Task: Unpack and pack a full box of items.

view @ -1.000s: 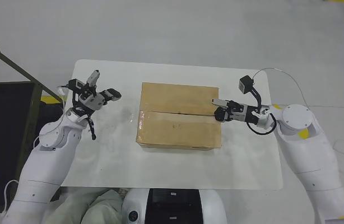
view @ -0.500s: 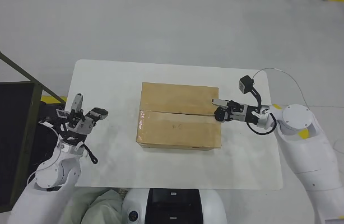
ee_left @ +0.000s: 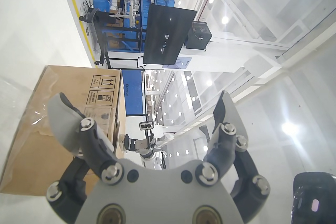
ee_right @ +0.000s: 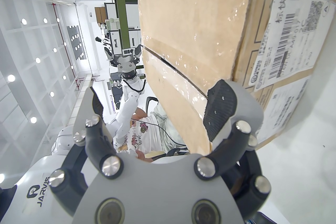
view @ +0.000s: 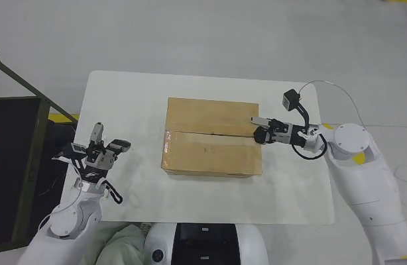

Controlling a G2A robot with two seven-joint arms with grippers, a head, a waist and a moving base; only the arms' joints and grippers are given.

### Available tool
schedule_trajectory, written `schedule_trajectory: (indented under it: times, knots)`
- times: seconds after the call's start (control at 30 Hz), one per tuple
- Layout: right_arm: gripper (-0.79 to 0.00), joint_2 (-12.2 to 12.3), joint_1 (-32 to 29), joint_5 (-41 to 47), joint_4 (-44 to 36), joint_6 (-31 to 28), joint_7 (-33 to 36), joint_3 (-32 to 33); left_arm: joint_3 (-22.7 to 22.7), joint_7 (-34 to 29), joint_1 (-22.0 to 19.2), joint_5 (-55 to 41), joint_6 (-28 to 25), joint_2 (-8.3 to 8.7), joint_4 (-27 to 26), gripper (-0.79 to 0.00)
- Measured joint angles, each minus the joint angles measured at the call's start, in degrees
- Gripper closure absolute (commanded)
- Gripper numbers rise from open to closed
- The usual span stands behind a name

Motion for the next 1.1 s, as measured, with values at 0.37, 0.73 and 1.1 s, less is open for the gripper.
schedule_trajectory:
  times: [0.37,0.73,1.1]
  knots:
    - [-0.785,0.00,0.00,0.00,0.00,0.00,0.00,0.00,4.26,-1.78,2.42,4.76,1.50,-1.09,0.92,-0.785]
    - [-0.785,0.00,0.00,0.00,0.00,0.00,0.00,0.00,11.83,1.64,-3.16,10.58,4.50,-2.77,6.89,-0.785]
    - [-0.785,0.00,0.00,0.00,0.00,0.00,0.00,0.00,16.83,6.63,-10.45,13.68,7.71,-4.56,11.28,-0.785]
